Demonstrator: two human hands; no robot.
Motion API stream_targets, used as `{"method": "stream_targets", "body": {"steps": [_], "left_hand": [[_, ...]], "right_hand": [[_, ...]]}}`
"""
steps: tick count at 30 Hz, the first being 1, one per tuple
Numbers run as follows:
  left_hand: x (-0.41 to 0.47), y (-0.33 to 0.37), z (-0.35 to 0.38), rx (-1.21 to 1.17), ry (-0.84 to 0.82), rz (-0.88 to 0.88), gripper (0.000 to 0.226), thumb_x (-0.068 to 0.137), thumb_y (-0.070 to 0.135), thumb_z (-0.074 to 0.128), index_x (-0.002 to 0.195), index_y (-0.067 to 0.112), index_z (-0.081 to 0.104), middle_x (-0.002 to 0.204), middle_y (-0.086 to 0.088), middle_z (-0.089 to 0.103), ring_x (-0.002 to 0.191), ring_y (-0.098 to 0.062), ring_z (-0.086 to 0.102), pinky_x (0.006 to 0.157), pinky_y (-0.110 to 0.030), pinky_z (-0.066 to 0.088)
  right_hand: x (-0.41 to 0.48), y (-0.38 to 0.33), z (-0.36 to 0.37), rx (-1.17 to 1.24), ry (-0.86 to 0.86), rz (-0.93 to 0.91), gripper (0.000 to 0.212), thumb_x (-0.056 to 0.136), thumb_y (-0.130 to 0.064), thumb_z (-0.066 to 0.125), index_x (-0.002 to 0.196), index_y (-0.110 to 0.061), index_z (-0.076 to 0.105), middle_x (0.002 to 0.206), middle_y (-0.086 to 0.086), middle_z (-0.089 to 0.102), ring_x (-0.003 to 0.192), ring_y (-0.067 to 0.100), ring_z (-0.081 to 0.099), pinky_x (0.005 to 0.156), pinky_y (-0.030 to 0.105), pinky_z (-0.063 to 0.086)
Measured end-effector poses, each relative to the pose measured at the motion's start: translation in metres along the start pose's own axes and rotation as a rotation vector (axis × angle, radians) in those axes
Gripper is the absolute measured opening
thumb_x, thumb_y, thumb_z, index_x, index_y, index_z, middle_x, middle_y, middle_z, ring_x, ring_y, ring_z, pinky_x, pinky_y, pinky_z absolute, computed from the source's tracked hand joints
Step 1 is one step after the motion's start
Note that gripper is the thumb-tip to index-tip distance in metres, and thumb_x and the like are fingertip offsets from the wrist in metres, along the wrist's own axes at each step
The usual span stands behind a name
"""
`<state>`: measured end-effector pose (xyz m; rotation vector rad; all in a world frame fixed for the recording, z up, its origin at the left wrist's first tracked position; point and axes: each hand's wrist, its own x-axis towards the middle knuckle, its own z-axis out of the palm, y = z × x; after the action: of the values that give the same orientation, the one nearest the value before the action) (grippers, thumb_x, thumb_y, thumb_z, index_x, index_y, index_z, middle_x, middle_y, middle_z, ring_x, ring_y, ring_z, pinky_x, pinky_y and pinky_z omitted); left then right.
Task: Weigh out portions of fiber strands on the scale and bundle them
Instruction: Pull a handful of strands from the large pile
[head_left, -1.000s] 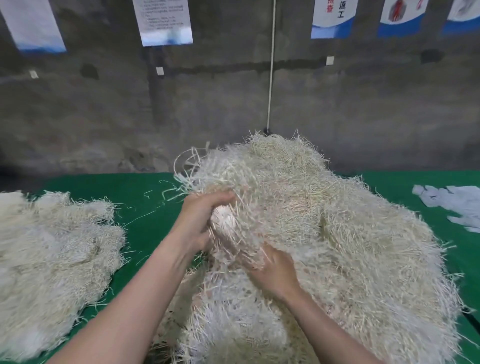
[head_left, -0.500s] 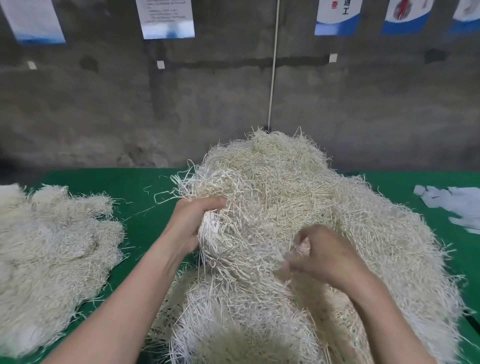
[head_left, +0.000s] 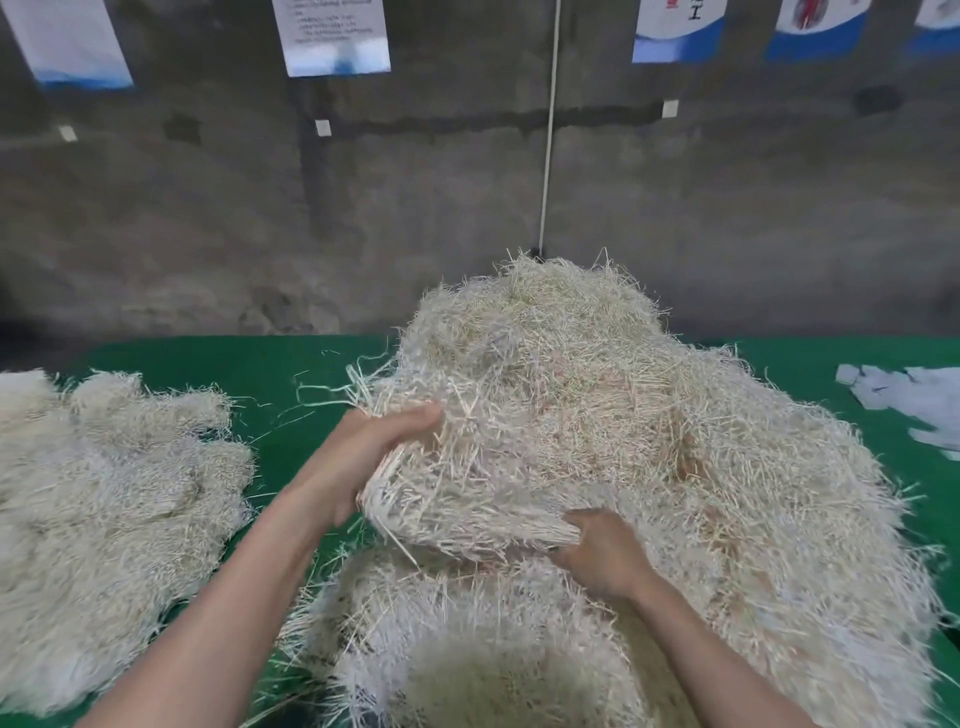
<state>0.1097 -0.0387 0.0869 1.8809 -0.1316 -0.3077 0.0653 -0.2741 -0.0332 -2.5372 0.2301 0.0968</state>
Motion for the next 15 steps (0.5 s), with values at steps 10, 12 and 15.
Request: {"method": "stream_targets", "body": {"steps": [10, 12, 15], "left_hand": [[0.02, -0.052, 0.082, 1.202, -0.317, -0.029, 0.067, 0.073, 0.072, 0.056, 0.118, 0.023, 0.059, 0.138, 0.008, 0.042, 0.125, -0.018, 0.042, 0.105, -0.035, 0.036], [0.026, -0.052, 0.079, 1.236, -0.113, 0.157, 0.016, 0.086, 0.033, 0.054, 0.08, 0.019, 0.058, 0.103, 0.008, 0.054, 0.095, -0.012, 0.055, 0.083, -0.023, 0.05], [0.04, -0.04, 0.057, 1.218, 0.231, 0.452, 0.01, 0.084, 0.009, 0.046, 0.081, 0.013, 0.056, 0.088, 0.001, 0.054, 0.079, -0.012, 0.052, 0.072, -0.021, 0.049]], "right_hand": [[-0.008, -0.02, -0.021, 0.529, 0.199, -0.108, 0.064, 0.076, 0.01, 0.06, 0.125, -0.028, 0.044, 0.145, 0.002, 0.037, 0.056, 0.004, 0.059, 0.044, 0.015, 0.044], [-0.016, -0.014, -0.018, 0.4, 0.221, -0.173, 0.053, 0.08, 0.003, 0.062, 0.119, -0.029, 0.043, 0.142, -0.001, 0.041, 0.075, 0.002, 0.063, 0.061, 0.021, 0.054], [-0.02, 0.005, 0.0, 0.074, 0.138, -0.186, 0.055, 0.089, -0.014, 0.057, 0.137, -0.031, 0.037, 0.15, -0.006, 0.031, 0.129, 0.005, 0.041, 0.106, 0.021, 0.021]]}}
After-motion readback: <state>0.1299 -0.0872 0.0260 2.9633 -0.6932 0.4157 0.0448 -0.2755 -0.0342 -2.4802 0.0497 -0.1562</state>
